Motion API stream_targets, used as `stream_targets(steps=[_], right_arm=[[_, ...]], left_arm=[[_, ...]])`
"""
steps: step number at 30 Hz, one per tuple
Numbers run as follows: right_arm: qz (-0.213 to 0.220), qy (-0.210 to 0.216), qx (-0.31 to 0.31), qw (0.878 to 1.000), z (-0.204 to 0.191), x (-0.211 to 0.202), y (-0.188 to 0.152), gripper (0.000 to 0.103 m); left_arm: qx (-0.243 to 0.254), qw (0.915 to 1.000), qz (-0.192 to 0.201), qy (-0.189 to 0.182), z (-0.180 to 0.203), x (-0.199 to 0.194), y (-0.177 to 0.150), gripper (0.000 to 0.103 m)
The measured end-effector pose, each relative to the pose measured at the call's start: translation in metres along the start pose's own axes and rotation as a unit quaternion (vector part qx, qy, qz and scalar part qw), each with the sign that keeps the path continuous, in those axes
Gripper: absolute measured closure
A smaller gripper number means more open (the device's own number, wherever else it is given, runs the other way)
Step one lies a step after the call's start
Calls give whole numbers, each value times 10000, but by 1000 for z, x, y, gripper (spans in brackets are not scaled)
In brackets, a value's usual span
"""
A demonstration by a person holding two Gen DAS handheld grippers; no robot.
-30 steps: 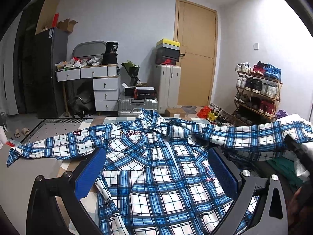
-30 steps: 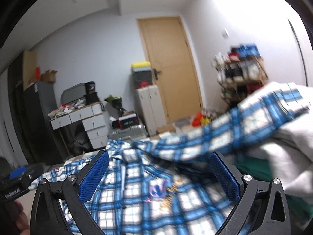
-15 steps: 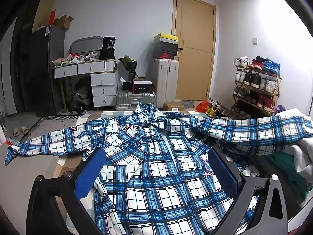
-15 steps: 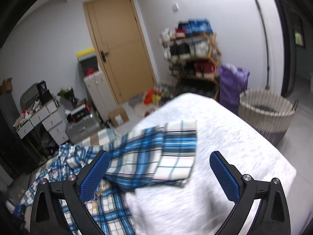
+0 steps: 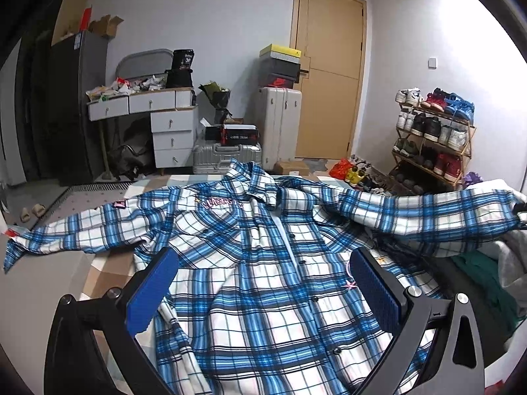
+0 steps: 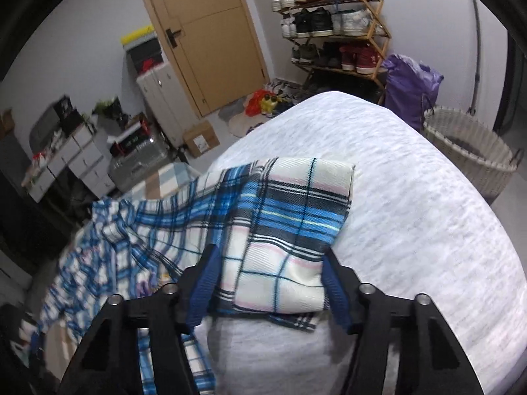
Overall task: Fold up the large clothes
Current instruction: 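Grasp the plaid shirt's sleeve cuff with the right gripper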
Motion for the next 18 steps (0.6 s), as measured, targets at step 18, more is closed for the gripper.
stream_targets(steps=[18], right_arm=[[1368,-1692,-692,9736,-29,-40,112,95]], left_arm=[[83,9996,140,213,-10,0,2,1]])
Point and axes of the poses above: each gripper's, at about its wrist camera, not at the fingertips, and x roughly the way its jaws point, z to its right, y to its top, the point moved 3 cm from there along x, roughly the way its jaws point, and after that the axes turned 11 degrees about y, right-handed, at the moved point
